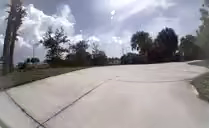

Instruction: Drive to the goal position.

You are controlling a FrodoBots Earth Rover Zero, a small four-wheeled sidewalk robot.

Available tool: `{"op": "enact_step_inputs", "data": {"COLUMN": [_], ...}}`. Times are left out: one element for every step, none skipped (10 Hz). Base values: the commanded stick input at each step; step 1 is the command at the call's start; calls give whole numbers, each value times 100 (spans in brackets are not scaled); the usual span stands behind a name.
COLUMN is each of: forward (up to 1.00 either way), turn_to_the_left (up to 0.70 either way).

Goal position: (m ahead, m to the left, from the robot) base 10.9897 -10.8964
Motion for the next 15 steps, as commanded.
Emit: {"op": "enact_step_inputs", "data": {"forward": [85,85,85,85,85,85,85,85,85,85,85,85,85,85,85], "turn_to_the_left": [-24,0,0,0,0,0,0,0,0,0,-34,-34,-34,-34,-34]}}
